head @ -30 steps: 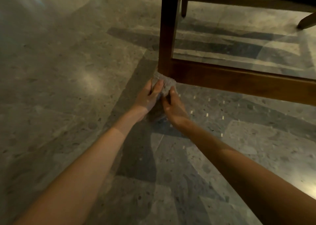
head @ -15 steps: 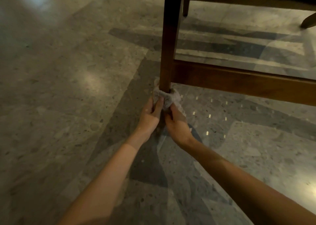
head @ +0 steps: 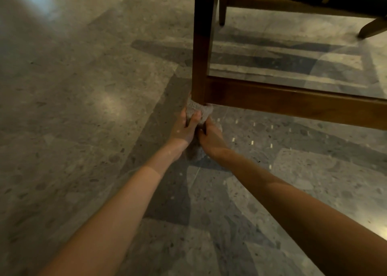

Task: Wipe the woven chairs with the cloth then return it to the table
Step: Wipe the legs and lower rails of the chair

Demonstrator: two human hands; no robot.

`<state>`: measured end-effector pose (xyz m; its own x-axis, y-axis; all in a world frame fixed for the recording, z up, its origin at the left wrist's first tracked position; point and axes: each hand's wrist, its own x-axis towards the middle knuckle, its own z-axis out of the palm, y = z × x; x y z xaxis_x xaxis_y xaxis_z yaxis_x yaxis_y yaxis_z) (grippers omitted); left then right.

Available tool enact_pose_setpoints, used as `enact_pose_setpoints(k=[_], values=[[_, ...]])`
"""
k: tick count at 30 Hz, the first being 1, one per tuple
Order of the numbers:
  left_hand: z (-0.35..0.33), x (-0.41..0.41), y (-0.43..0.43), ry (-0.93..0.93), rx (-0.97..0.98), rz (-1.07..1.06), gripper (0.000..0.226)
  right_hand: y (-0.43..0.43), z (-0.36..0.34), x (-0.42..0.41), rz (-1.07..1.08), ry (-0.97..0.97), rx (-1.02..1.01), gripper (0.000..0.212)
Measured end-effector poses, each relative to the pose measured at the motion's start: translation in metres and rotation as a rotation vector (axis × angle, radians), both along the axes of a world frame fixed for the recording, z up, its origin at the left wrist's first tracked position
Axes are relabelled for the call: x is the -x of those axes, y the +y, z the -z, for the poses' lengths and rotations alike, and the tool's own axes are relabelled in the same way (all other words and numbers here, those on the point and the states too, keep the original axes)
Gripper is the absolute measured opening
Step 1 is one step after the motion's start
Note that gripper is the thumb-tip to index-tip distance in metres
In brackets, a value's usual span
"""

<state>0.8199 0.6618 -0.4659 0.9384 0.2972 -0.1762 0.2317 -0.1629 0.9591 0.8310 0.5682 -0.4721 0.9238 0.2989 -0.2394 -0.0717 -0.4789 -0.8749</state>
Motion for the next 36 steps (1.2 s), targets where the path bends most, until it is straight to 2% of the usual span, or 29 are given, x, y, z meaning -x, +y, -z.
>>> enact_pose_setpoints(k=[4, 8, 12, 14, 17, 23, 27, 30, 33, 36], values=[[0.013, 0.011, -0.005, 0.077, -0.025, -0.041, 0.051, -0.001, 0.001, 0.011, -0.014, -0.007, 0.198, 0.032], [0.008, 0.03, -0.018, 0.111, 0.061, -0.139, 0.044, -0.008, -0.009, 0.031, -0.022, -0.017, 0.235, 0.024], [-0.01, 0.053, -0.024, 0.033, 0.166, -0.168, 0.011, -0.027, -0.03, 0.046, -0.057, -0.144, 0.177, 0.017], [-0.026, 0.062, -0.031, -0.062, 0.071, -0.194, 0.008, -0.039, -0.045, 0.05, -0.093, -0.209, 0.12, 0.014], [-0.047, 0.075, -0.044, -0.176, -0.103, -0.225, 0.018, -0.055, -0.066, 0.054, -0.04, -0.253, 0.031, 0.007], [-0.073, 0.068, -0.06, -0.236, -0.049, -0.023, 0.006, -0.097, -0.1, 0.05, 0.033, -0.356, 0.105, 0.024], [-0.069, 0.055, -0.083, -0.229, -0.043, 0.114, 0.026, -0.137, -0.108, 0.049, 0.03, -0.4, 0.165, 0.024], [-0.065, 0.043, -0.106, -0.114, -0.066, 0.234, 0.053, -0.167, -0.102, 0.048, 0.083, -0.356, 0.209, 0.026], [-0.061, 0.036, -0.129, -0.075, -0.096, 0.342, 0.048, -0.192, -0.094, 0.045, 0.108, -0.235, 0.211, 0.027], [-0.071, 0.034, -0.149, 0.059, -0.139, 0.367, 0.047, -0.216, -0.101, 0.037, 0.078, -0.114, 0.19, 0.026]])
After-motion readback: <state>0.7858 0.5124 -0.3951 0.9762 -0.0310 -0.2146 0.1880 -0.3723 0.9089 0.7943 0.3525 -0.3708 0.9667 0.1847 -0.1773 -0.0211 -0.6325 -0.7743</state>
